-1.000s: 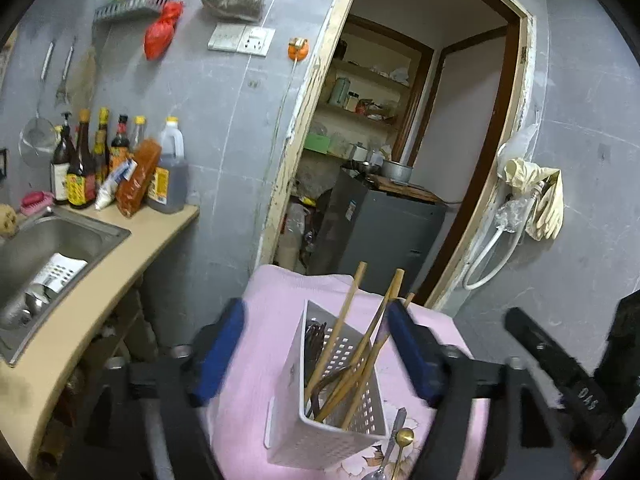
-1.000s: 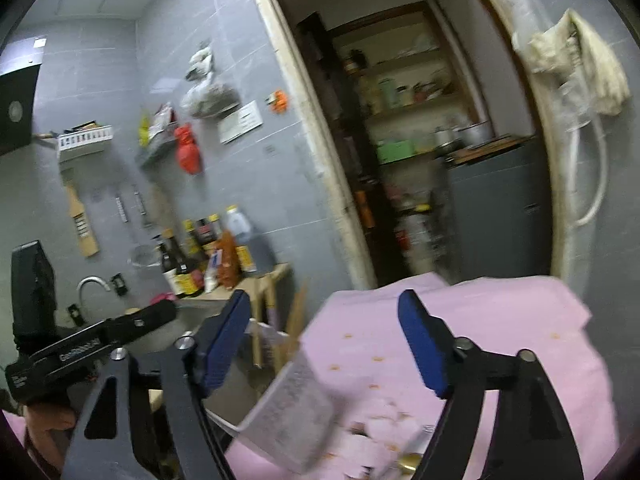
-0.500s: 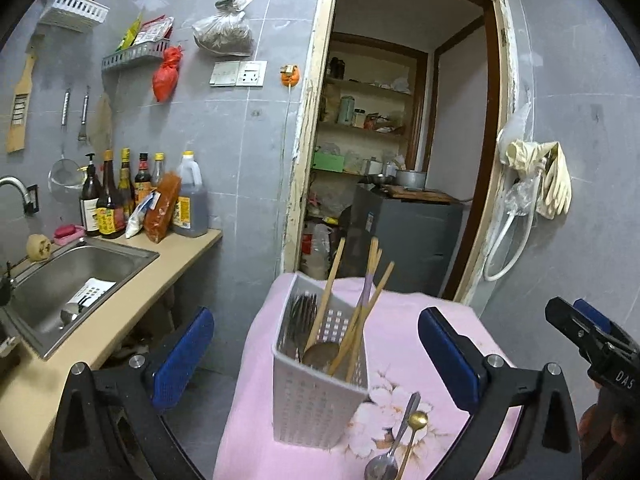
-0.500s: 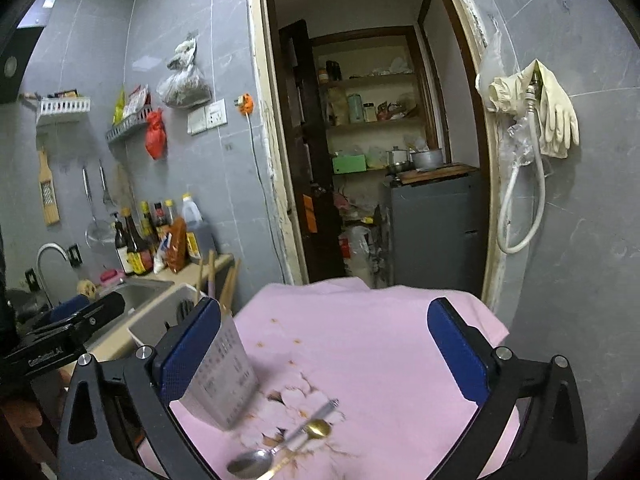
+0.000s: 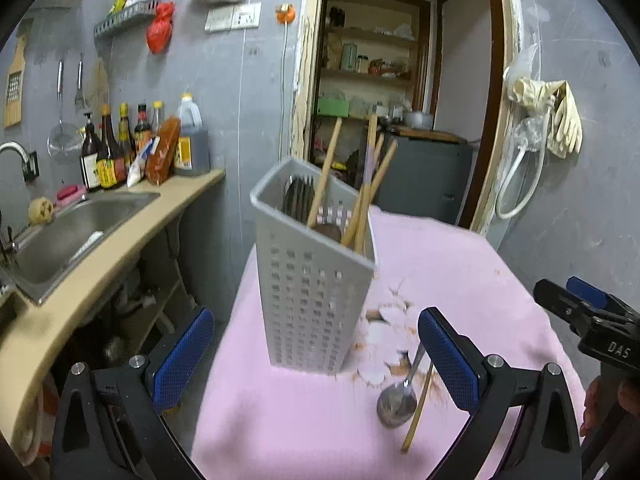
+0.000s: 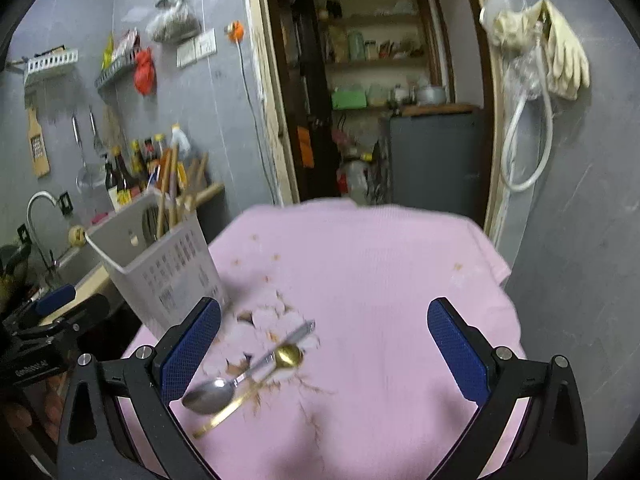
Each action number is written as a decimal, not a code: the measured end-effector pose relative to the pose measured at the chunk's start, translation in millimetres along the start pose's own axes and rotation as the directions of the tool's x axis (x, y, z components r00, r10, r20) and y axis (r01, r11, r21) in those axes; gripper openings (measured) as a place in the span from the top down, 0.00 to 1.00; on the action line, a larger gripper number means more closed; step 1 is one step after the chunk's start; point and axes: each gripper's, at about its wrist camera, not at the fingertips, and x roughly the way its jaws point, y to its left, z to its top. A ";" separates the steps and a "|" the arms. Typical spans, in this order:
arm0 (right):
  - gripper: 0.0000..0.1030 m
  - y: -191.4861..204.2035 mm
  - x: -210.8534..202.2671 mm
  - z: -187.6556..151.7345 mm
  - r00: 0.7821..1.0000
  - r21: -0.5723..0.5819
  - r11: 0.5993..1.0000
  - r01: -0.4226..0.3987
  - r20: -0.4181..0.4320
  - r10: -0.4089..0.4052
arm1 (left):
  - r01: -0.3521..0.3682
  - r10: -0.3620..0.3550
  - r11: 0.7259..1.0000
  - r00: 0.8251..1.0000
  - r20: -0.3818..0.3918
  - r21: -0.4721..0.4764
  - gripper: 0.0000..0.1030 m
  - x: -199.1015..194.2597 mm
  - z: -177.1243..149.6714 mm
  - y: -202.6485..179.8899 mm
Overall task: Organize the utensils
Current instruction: 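Move both tools back to the remaining spoons on the tablecloth, then grasp the silver spoon with the left tool while the right tool grasps the gold spoon, then carry both spoons over the white caddy and open both tools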
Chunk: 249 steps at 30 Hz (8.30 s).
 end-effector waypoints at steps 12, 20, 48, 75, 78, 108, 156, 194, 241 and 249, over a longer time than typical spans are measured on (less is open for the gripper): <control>0.01 -16.7 44.2 -26.4 0.990 -0.002 0.997 -0.073 -0.122 0.072 | 0.015 -0.017 1.000 0.992 -0.127 -0.022 0.00 28.9 -32.1 -11.5; 0.18 -13.2 77.3 -35.9 0.964 -0.010 0.988 -0.153 -0.220 0.147 | 0.072 -0.093 0.993 0.962 -0.257 -0.091 0.20 46.2 -52.1 -17.7; 0.66 8.6 127.6 -49.2 0.885 -0.015 0.957 -0.290 -0.384 0.263 | 0.003 -0.120 0.952 0.924 -0.364 -0.305 0.79 75.6 -66.6 -41.4; 0.78 14.3 147.4 -39.0 0.849 -0.026 0.936 -0.352 -0.430 0.307 | -0.050 -0.139 0.911 0.898 -0.418 -0.409 0.90 76.0 -70.1 -34.8; 0.89 14.3 148.3 -39.2 0.845 -0.023 0.936 -0.351 -0.438 0.306 | -0.055 -0.126 0.918 0.899 -0.418 -0.393 0.93 76.9 -67.6 -35.7; 0.98 2.9 31.8 -11.8 0.976 -0.036 0.987 -0.157 -0.155 0.150 | 0.074 -0.053 0.994 0.966 -0.252 0.075 0.98 20.7 14.5 -60.3; 0.98 159.8 8.0 124.8 0.974 -0.304 0.950 -0.075 0.184 0.135 | -0.005 0.062 0.981 0.956 -0.288 0.194 0.98 -45.3 117.1 34.8; 0.98 158.0 41.5 100.0 0.975 -0.313 0.932 -0.181 0.063 0.211 | 0.039 -0.007 0.994 0.953 -0.304 0.100 0.97 -1.7 149.5 25.8; 0.73 123.5 5.7 99.9 0.982 -0.166 0.977 -0.138 0.104 0.156 | 0.172 -0.169 0.985 0.959 -0.227 -0.004 0.77 19.0 164.4 23.4; 0.57 106.9 -14.3 97.2 0.987 -0.077 0.994 -0.076 0.134 0.086 | 0.234 -0.235 0.972 0.960 -0.153 -0.022 0.51 9.9 142.4 25.0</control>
